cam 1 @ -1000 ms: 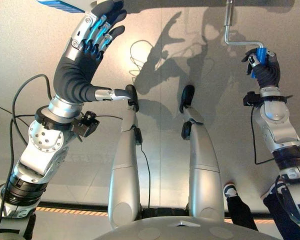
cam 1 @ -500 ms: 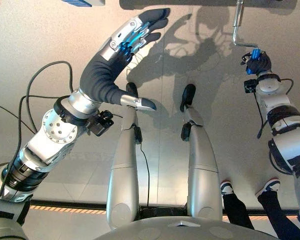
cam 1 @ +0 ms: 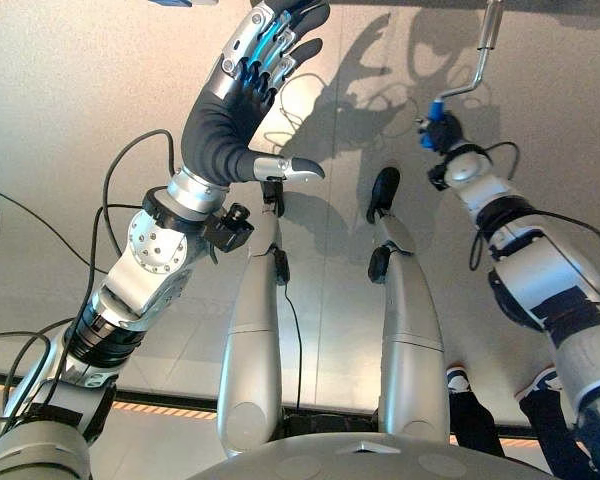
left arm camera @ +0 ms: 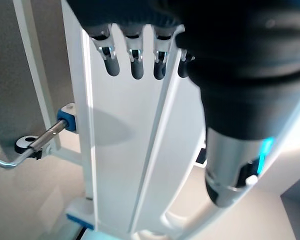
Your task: Raise the hospital bed
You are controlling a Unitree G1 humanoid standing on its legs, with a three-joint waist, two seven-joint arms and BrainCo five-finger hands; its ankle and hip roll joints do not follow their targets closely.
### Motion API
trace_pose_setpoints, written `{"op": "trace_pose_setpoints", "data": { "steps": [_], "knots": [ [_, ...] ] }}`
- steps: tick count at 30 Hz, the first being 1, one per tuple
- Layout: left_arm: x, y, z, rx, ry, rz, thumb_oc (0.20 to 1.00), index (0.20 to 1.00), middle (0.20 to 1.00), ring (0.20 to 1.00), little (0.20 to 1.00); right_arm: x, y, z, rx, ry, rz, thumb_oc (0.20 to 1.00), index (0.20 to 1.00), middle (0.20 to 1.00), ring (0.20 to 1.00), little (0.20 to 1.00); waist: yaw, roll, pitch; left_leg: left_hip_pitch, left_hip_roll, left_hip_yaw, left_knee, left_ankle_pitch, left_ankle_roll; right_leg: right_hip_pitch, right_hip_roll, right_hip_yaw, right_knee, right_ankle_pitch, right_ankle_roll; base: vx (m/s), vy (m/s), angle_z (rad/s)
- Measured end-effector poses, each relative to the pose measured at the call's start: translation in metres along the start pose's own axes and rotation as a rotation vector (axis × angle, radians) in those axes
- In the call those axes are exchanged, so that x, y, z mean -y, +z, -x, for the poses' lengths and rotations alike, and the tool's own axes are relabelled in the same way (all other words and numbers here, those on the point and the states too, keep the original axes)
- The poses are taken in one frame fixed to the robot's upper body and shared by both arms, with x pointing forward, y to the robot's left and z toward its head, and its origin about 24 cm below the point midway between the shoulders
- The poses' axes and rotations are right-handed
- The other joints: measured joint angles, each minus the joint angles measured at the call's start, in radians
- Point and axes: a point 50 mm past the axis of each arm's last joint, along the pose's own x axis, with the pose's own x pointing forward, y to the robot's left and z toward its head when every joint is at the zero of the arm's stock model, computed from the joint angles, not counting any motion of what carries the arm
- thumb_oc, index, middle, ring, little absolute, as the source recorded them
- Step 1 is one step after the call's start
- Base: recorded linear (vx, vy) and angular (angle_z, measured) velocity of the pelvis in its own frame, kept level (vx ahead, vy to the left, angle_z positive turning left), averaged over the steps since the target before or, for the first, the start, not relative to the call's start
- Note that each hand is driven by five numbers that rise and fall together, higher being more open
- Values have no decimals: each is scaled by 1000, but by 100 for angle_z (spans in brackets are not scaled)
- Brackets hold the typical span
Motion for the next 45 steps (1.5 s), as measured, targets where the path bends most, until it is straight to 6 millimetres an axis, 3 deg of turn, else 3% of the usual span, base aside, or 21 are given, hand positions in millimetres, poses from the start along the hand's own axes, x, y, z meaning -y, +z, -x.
{"op": "trace_pose_setpoints", "data": {
  "steps": [5, 11, 19, 21, 24, 30, 34, 45],
  "knots": [
    [-7, 2, 1, 4, 53, -13, 1000, 1000, 1000, 1000, 1000, -4, 2, 1, 5, 6, 58, 200, 200, 200, 200, 200, -7, 2, -1, 9, 4, 1, -1, 3, -5, 4, 4, 1, 8, -1, -2, 1, 2, -1],
    [-9, 1, 4, 2, 87, -10, 1000, 1000, 1000, 1000, 1000, -12, 24, 7, 126, 34, 28, 200, 200, 200, 200, 200, -22, 4, -2, 11, 14, 1, -2, 7, -10, 3, 14, 0, 11, -2, -9, 4, 5, -2],
    [-15, 5, 8, 4, 97, -67, 1000, 1000, 1000, 1000, 1000, 1, 33, 55, 425, 76, -201, 200, 200, 200, 200, 200, -28, 18, -1, -2, 15, 3, -5, 10, -15, -26, 14, 4, 37, -11, -18, 0, 0, 0],
    [-15, 6, 9, -2, 81, -95, 1000, 1000, 1000, 1000, 1000, 16, 29, 75, 495, 50, -272, 200, 200, 200, 200, 200, -25, 20, 0, -12, 14, 3, -6, 11, -17, -41, 14, 7, 42, -12, -18, -5, 5, 2],
    [-20, 7, 18, -41, 71, -140, 1000, 1000, 1000, 1000, 1000, 27, 12, 98, 538, -12, -352, 200, 200, 200, 200, 200, -58, 20, 0, -16, 9, 2, -7, 11, -17, -46, 11, 8, 49, -19, -16, -9, 7, 4],
    [-28, 12, 26, -55, 79, -178, 1000, 1000, 1000, 1000, 1000, 52, -14, 116, 521, -189, -462, 200, 200, 200, 200, 200, -80, 19, 1, -16, 6, 2, -8, 10, -16, -47, 9, 11, 50, -20, -14, 0, 0, 0],
    [-24, 10, 28, -52, 60, -152, 1000, 1000, 1000, 1000, 1000, 51, -32, 107, 464, -306, -684, 200, 200, 200, 200, 200, -80, 18, 1, -12, 6, 5, -8, 10, -17, -44, 10, 14, 49, -19, -13, 0, 0, 0],
    [-20, 13, 30, -45, 32, -103, 1000, 1000, 1000, 1000, 1000, 79, -80, 74, 223, -507, -631, 200, 200, 200, 200, 200, -77, 12, 3, 1, 3, 0, -8, 8, -14, -18, 8, 13, 28, -10, -6, 0, 0, 0]
  ]
}}
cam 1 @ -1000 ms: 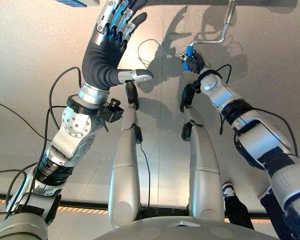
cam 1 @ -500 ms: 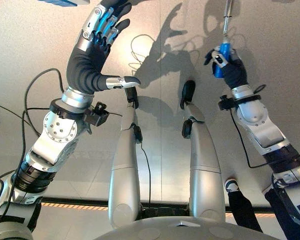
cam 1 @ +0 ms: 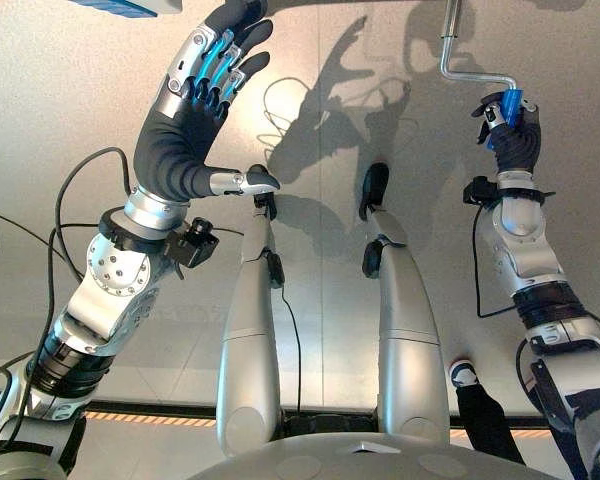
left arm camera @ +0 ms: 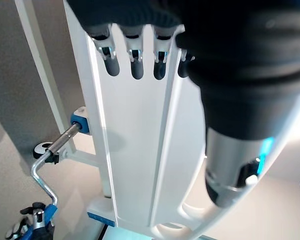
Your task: Raise the hospital bed
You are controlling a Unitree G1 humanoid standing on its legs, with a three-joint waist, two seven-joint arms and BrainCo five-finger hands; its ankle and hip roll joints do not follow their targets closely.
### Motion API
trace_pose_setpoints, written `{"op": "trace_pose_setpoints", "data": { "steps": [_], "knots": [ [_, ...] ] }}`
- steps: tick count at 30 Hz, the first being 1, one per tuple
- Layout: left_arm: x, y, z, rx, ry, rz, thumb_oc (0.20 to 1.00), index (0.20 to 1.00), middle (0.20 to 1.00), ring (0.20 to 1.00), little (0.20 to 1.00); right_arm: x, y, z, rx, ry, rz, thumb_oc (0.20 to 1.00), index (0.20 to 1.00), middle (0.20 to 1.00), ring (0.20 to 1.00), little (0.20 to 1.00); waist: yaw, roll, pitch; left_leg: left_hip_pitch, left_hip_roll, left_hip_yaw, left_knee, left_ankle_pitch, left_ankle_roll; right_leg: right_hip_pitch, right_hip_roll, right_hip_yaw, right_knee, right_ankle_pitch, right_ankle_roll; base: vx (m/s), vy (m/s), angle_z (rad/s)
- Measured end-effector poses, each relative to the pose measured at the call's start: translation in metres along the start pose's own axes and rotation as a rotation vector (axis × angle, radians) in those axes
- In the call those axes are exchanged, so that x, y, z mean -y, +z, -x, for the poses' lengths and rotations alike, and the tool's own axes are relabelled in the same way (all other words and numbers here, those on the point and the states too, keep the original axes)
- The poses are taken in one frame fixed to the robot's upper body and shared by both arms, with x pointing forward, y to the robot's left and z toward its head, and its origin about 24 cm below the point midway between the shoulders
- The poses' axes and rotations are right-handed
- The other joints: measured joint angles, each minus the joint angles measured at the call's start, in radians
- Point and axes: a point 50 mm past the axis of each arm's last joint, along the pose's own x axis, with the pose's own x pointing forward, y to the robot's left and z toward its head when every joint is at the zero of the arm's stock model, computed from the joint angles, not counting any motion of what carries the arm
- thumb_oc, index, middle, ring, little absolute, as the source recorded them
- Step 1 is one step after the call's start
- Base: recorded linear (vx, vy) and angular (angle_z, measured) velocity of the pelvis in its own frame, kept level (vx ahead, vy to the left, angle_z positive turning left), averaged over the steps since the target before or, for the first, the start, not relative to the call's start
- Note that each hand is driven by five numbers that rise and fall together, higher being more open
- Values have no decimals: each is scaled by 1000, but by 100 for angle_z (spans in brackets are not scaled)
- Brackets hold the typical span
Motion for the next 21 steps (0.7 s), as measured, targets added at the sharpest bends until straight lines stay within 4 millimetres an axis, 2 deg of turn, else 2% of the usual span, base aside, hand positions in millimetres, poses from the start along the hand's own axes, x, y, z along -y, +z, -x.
{"op": "trace_pose_setpoints", "data": {
  "steps": [2, 5, 6, 10, 13, 18, 19, 21],
  "knots": [
    [1, 0, -1, 1, -7, 6, 1000, 1000, 1000, 1000, 1000, 3, -15, -11, -85, -28, 65, 200, 200, 200, 200, 200, 5, -5, 0, 2, -1, -2, 4, -2, 3, 10, -1, -3, -8, 3, 2, 0, 0, 0],
    [3, 0, -3, -3, -32, 7, 1000, 1000, 1000, 1000, 1000, 2, -23, -20, -164, -27, 105, 200, 200, 200, 200, 200, 4, -6, 0, 4, -8, -3, 7, -5, 10, 20, -9, -4, -19, 9, 10, -8, -9, 3],
    [8, -2, -4, -11, -54, 29, 1000, 1000, 1000, 1000, 1000, 2, -27, -27, -219, 5, 168, 200, 200, 200, 200, 200, 5, -7, -1, 6, -10, -2, 9, -6, 14, 27, -11, -3, -29, 15, 14, 0, 0, 0],
    [15, 0, -14, 13, -119, 33, 1000, 1000, 1000, 1000, 1000, 6, -31, -36, -340, 45, 269, 200, 200, 200, 200, 200, 23, -7, 0, 2, -13, -1, 8, -4, 22, 35, -14, -6, -57, 34, 23, 0, -3, -1],
    [14, 1, -17, 27, -122, 26, 1000, 1000, 1000, 1000, 1000, 1, -34, -38, -401, 110, 366, 200, 200, 200, 200, 200, 33, -7, 0, 1, -17, -2, 9, -3, 23, 36, -14, -9, -58, 35, 22, 0, 0, 0],
    [18, 1, -23, 52, -112, 56, 1000, 1000, 1000, 1000, 1000, -33, -39, -33, -437, 278, 559, 200, 200, 200, 200, 200, 53, -6, -1, 2, -13, -1, 9, -3, 23, 36, -11, -10, -58, 35, 20, 0, 0, 0],
    [19, 0, -24, 55, -107, 64, 1000, 1000, 1000, 1000, 1000, -34, -38, -34, -434, 291, 580, 200, 200, 200, 200, 200, 53, -6, -1, 2, -13, -1, 9, -3, 23, 36, -11, -10, -58, 35, 20, 0, 0, 0],
    [20, -2, -25, 58, -85, 84, 1000, 1000, 1000, 1000, 1000, -54, -37, -32, -429, 345, 606, 200, 200, 200, 200, 200, 57, -4, -1, 2, -13, 0, 9, -3, 23, 36, -11, -10, -58, 36, 20, 0, 0, 0]
  ]
}}
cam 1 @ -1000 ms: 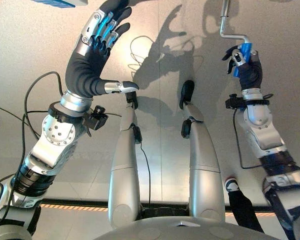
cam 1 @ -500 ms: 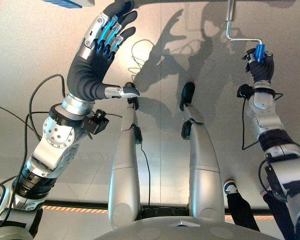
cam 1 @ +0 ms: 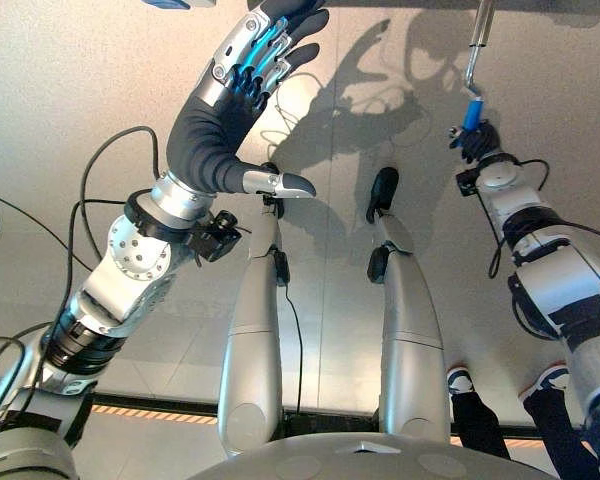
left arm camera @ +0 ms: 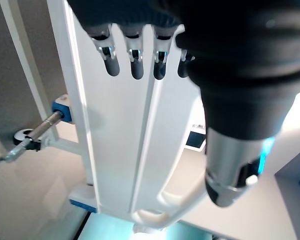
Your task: Raise the hospital bed
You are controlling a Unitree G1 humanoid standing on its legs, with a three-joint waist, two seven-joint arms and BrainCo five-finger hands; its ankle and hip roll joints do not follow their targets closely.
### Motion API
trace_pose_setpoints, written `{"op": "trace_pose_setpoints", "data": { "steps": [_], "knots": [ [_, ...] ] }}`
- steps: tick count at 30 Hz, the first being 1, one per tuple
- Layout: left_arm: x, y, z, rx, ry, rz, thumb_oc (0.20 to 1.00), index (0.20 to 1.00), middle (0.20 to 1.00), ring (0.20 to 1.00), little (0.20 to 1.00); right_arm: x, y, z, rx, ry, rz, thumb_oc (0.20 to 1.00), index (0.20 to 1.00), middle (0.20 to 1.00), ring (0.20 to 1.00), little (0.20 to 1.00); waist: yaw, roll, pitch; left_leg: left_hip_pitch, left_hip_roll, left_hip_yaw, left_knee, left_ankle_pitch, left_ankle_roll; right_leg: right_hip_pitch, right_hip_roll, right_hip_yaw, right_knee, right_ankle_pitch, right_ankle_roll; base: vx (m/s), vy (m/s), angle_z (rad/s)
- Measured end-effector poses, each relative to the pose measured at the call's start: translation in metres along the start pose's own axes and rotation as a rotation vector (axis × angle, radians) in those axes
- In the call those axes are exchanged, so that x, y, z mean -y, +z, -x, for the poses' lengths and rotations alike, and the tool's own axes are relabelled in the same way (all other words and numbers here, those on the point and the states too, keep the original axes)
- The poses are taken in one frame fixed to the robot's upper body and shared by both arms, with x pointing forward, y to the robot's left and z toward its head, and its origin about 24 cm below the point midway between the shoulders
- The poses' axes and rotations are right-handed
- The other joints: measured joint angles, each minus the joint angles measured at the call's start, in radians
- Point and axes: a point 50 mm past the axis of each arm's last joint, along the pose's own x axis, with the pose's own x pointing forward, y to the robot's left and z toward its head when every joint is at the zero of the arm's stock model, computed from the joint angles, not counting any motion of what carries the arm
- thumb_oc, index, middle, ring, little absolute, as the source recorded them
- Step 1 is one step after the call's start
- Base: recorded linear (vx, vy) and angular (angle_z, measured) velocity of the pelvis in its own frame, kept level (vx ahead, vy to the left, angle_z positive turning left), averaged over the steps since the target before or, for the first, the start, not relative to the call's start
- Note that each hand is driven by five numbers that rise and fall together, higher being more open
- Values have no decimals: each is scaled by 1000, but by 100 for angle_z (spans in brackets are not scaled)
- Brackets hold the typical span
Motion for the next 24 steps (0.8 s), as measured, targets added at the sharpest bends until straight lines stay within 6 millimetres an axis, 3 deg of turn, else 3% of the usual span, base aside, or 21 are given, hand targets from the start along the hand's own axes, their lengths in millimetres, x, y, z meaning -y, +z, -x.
{"op": "trace_pose_setpoints", "data": {
  "steps": [2, 8, 19, 24],
  "knots": [
    [1, -3, 1, -2, 22, 21, 1000, 1000, 1000, 1000, 1000, -14, 16, 0, 29, 36, 58, 200, 200, 200, 200, 200, 2, 1, 0, 0, 1, 1, -1, 0, 0, -1, 1, 0, -1, 0, 0, 0, 0, 0],
    [0, -5, 1, -1, 72, 37, 1000, 1000, 1000, 1000, 1000, -54, 62, 7, 184, 130, 10, 200, 200, 200, 200, 200, 0, 5, -2, 3, 2, 4, -6, 0, 0, -1, 2, 1, -4, -1, -1, 0, 0, 0],
    [-9, -5, 3, 6, 146, 10, 1000, 1000, 1000, 1000, 1000, -66, 85, 32, 417, 179, 47, 200, 200, 200, 200, 200, -7, 13, -4, 10, 25, 7, -7, 2, -10, -1, 21, 2, 1, -2, -17, 3, 1, -3],
    [-12, -3, 5, -6, 145, -20, 1000, 1000, 1000, 1000, 1000, -53, 84, 54, 550, 197, 25, 200, 200, 200, 200, 200, -4, 15, -3, 7, 26, 11, -15, 5, -16, -13, 22, 5, 8, -3, -21, 0, 0, 0]
  ]
}}
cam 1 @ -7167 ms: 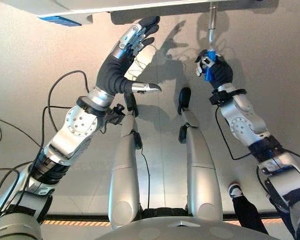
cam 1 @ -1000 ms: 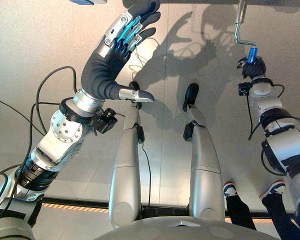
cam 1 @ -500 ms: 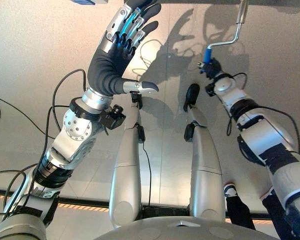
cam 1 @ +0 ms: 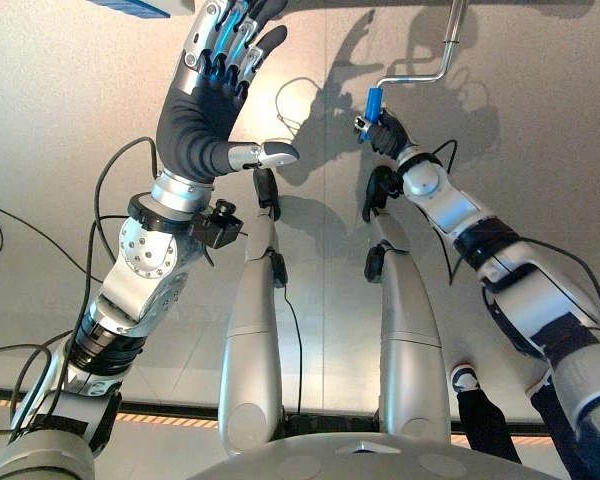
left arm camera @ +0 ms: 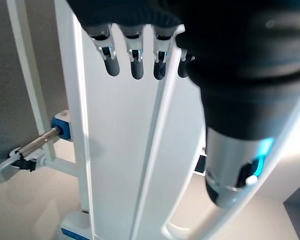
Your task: Raise the hospital bed
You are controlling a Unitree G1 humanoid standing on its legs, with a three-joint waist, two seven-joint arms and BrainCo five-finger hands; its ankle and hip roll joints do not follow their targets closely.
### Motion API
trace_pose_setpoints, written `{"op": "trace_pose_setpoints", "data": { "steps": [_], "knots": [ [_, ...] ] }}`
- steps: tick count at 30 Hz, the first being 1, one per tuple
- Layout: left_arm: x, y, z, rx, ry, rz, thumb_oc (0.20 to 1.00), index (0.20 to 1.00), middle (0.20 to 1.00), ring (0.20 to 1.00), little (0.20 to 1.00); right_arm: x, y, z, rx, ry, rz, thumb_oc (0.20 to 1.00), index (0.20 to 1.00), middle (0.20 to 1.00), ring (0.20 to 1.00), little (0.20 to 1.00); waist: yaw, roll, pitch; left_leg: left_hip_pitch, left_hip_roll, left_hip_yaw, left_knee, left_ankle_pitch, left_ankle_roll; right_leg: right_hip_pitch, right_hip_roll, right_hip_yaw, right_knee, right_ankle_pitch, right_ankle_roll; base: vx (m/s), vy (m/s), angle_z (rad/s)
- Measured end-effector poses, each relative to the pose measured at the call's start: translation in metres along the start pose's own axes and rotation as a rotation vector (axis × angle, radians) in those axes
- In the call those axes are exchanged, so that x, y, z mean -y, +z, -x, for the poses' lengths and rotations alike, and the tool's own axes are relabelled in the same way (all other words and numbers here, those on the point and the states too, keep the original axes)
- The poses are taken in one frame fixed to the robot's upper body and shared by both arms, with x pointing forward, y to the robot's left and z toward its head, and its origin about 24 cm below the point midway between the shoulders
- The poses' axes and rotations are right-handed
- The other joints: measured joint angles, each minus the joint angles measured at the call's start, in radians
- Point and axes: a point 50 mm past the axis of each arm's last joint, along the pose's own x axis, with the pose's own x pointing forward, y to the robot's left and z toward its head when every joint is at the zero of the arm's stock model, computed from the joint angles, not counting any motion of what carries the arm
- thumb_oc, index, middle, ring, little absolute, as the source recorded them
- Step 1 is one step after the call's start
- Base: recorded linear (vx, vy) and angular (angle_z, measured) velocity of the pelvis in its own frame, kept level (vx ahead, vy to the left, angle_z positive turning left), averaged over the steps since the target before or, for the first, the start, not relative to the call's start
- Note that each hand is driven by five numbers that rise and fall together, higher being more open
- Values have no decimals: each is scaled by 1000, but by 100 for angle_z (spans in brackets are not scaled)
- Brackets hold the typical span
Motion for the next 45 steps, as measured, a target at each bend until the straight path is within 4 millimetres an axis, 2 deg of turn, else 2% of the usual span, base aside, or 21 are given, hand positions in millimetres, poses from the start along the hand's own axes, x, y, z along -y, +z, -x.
{"op": "trace_pose_setpoints", "data": {
  "steps": [4, 7, 10, 12, 18, 22, 26, 30, 34, 37, 40, 42, 45],
  "knots": [
    [-3, 2, 2, -9, -23, -65, 1000, 1000, 1000, 1000, 1000, 12, 5, 29, 130, -41, -93, 200, 200, 200, 200, 200, -5, 1, 1, -17, -6, -2, -4, 2, -3, -26, -7, 1, 20, -11, 0, 0, -1, 4],
    [-5, 3, 4, -18, -37, -88, 1000, 1000, 1000, 1000, 1000, 15, 3, 42, 159, -81, -163, 200, 200, 200, 200, 200, -5, 2, 1, -21, -7, -1, -5, 2, -3, -34, -7, 2, 25, -15, -1, 2, 1, 1],
    [-8, 4, 9, -33, -37, -104, 1000, 1000, 1000, 1000, 1000, 19, -1, 56, 186, -125, -214, 200, 200, 200, 200, 200, -31, 1, 2, -22, -10, -4, -7, 2, -3, -33, -8, 3, 26, -18, 2, 1, 0, 2],
    [-11, 4, 14, -46, -40, -116, 1000, 1000, 1000, 1000, 1000, 27, -7, 68, 196, -186, -243, 200, 200, 200, 200, 200, -33, 1, 2, -21, -13, -4, -7, 2, -2, -32, -10, 4, 25, -18, 3, 0, 0, 0],
    [-13, 4, 22, -81, -69, -128, 1000, 1000, 1000, 1000, 1000, 44, -14, 83, 211, -267, -272, 200, 200, 200, 200, 200, -56, -1, 3, -19, -14, -4, -6, 2, -2, -30, -11, 4, 28, -18, 3, 0, 0, 0],
    [-15, 11, 24, -64, -69, -120, 1000, 1000, 1000, 1000, 1000, 63, -27, 93, 186, -384, -325, 200, 200, 200, 200, 200, -59, -3, 4, -17, -14, -5, -5, 2, -2, -28, -10, 6, 28, -17, 4, -1, -8, 0],
    [-15, 12, 25, -63, -78, -101, 1000, 1000, 1000, 1000, 1000, 80, -44, 95, 125, -497, -343, 200, 200, 200, 200, 200, -68, -5, 5, -14, -14, -8, -4, 2, -2, -23, -10, 5, 28, -17, 4, 1, -9, 0],
    [-16, 13, 25, -60, -82, -105, 1000, 1000, 1000, 1000, 1000, 84, -49, 92, 109, -518, -342, 200, 200, 200, 200, 200, -76, -7, 6, -13, -16, -8, -4, 2, -1, -20, -11, 5, 25, -15, 6, 0, 0, 0],
    [-15, 13, 25, -61, -83, -97, 1000, 1000, 1000, 1000, 1000, 90, -64, 89, 45, -549, -326, 200, 200, 200, 200, 200, -76, -15, 6, -7, -17, -10, -4, 3, -1, -11, -13, 4, 22, -14, 7, 0, 0, 0],
    [-14, 12, 25, -67, -90, -92, 1000, 1000, 1000, 1000, 1000, 100, -84, 81, -65, -557, -248, 200, 200, 200, 200, 200, -75, -19, 5, -4, -22, -12, -4, 3, 5, -1, -18, 3, 12, -9, 14, 3, -7, 2],
    [-11, 11, 26, -72, -100, -81, 1000, 1000, 1000, 1000, 1000, 105, -92, 77, -116, -559, -217, 200, 200, 200, 200, 200, -75, -20, 5, -4, -25, -11, -4, 3, 12, 5, -23, 3, 0, -2, 21, 0, 0, 0],
    [-6, 8, 25, -87, -135, -62, 1000, 1000, 1000, 1000, 1000, 108, -108, 69, -222, -522, -157, 200, 200, 200, 200, 200, -73, -26, 4, -5, -30, -11, -2, 2, 18, 11, -27, 2, -13, 7, 26, 0, 0, 0],
    [3, 7, 22, -93, -193, -36, 1000, 1000, 1000, 1000, 1000, 114, -120, 65, -330, -477, -123, 200, 200, 200, 200, 200, -50, -30, 2, -7, -33, -12, -3, 3, 21, 14, -31, 1, -21, 10, 29, 2, 0, 2]
  ]
}}
